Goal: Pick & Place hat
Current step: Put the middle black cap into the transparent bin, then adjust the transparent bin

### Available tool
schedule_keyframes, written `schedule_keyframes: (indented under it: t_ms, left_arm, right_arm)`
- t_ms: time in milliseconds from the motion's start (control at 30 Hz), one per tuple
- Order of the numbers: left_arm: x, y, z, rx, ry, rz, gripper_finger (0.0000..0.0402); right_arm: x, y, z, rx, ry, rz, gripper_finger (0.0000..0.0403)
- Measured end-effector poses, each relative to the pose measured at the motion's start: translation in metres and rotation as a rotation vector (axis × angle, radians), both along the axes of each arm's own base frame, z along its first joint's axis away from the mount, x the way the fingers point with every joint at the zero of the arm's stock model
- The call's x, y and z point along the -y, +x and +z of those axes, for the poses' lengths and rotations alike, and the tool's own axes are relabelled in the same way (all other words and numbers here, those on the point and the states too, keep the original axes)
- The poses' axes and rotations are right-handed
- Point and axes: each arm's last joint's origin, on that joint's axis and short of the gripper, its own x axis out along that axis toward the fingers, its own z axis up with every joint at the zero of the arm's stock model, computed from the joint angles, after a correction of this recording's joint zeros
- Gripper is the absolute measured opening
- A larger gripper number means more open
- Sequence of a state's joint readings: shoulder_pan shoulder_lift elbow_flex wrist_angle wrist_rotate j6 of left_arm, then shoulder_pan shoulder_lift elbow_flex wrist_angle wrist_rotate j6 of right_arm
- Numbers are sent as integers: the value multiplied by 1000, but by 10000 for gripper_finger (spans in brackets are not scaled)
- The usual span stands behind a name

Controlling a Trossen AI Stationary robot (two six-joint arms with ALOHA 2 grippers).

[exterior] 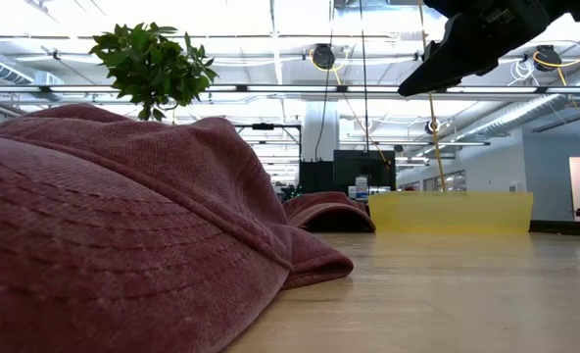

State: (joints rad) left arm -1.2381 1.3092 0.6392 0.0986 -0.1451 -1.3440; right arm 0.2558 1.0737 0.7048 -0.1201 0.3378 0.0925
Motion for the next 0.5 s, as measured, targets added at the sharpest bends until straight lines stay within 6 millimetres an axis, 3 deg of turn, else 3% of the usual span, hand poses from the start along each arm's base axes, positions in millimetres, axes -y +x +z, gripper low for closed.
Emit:
schedule_keyframes:
  t_ms: [200,500]
  left_arm:
    - [-9,2,12,70,2,-39,90]
    - [-46,5,29,124,121,33,90]
  right_arm:
    - [0,0,0,2,0,0,130]
    - [0,0,0,1,0,0,130]
